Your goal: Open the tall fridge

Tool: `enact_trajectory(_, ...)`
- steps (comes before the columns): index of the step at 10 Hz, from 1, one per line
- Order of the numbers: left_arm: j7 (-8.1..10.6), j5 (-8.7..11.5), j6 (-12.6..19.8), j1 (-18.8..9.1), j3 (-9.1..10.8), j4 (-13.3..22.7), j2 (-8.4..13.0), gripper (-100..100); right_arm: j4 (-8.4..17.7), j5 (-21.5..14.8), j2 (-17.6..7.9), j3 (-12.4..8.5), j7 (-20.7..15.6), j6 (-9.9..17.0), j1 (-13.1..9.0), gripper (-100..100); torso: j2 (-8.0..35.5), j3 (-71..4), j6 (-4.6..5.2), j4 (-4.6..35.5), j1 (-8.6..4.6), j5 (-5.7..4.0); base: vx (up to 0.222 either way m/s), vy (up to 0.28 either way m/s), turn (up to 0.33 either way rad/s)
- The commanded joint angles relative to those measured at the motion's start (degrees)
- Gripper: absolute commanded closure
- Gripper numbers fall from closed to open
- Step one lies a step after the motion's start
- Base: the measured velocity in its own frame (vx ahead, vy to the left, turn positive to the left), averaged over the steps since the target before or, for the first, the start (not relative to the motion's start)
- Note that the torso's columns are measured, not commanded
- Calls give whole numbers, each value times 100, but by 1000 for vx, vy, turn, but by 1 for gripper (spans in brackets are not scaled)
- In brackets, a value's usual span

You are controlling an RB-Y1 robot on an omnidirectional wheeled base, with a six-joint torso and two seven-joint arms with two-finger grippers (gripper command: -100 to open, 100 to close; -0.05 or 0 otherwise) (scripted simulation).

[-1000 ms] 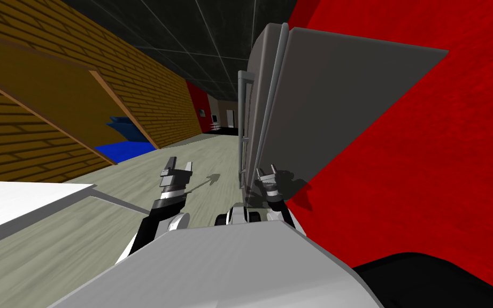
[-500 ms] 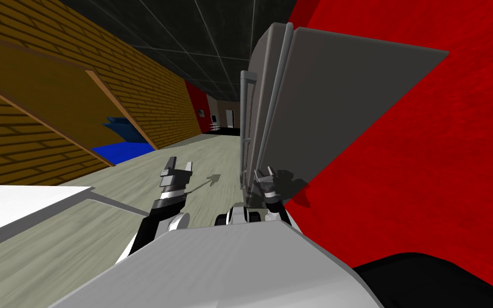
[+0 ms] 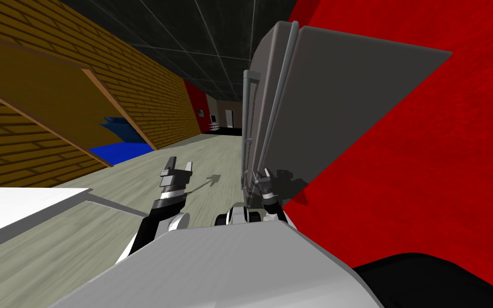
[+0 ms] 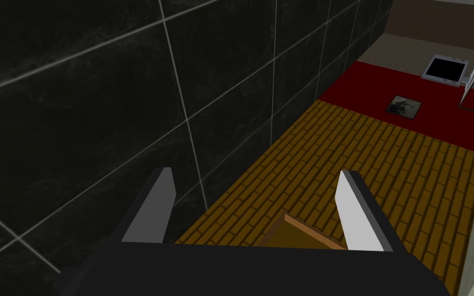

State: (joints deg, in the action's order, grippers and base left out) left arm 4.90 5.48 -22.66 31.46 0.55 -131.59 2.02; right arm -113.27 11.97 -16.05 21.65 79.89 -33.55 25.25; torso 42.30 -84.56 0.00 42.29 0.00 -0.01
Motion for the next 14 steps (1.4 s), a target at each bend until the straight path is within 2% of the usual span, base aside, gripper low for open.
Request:
enact_trajectory(1, 0, 0, 0, 0, 0, 0, 0, 0, 41, 36, 3, 74, 455, 7, -15, -100, -2, -2, -1, 0, 2, 1, 11, 18, 4)
enact_trajectory(2, 0, 0, 0, 0, 0, 0, 0, 0, 175, 122, -14, 209, 618, -9, -47, -100, -2, -2, 0, 0, -4, 0, 20, 29, -23)
enact_trajectory(4, 0, 0, 0, 0, 0, 0, 0, 0, 175, 122, -14, 209, 933, -9, -47, -100, -3, -3, 0, -1, 1, 1, 15, 24, -9)
enact_trajectory(5, 0, 0, 0, 0, 0, 0, 0, 0, 312, 211, -26, 337, 1097, -18, -80, -100, 1, 0, 0, 0, -4, 0, 16, 28, -29)
enact_trajectory(7, 0, 0, 0, 0, 0, 0, 0, 0, 312, 211, -26, 337, 1435, -18, -80, -100, -11, -6, -5, -7, 2, -1, 10, 18, -6)
enact_trajectory(8, 0, 0, 0, 0, 0, 0, 0, 0, 453, 300, -33, 455, 1596, -20, -114, -100, -12, -8, -3, -6, -3, -1, 11, 21, -26)
enact_trajectory(10, 0, 0, 0, 0, 0, 0, 0, 0, 453, 300, -33, 455, 1909, -20, -114, -100, -25, -15, -4, -12, -2, -2, 11, 17, -5)
enact_trajectory(11, 0, 0, 0, 0, 0, 0, 0, 0, 597, 391, -33, 566, 2088, -15, -149, -100, -23, -14, -3, -10, -7, -3, 18, 15, -24)
enact_trajectory(13, 0, 0, 0, 0, 0, 0, 0, 0, 597, 391, -33, 566, 2372, -15, -149, -100, -32, -18, -5, -15, -6, -4, 13, 12, -7)
enact_trajectory(14, 0, 0, 0, 0, 0, 0, 0, 0, 744, 482, -26, 668, 2553, -4, -183, -100, -38, -21, -5, -18, -10, -5, 12, 11, -25)
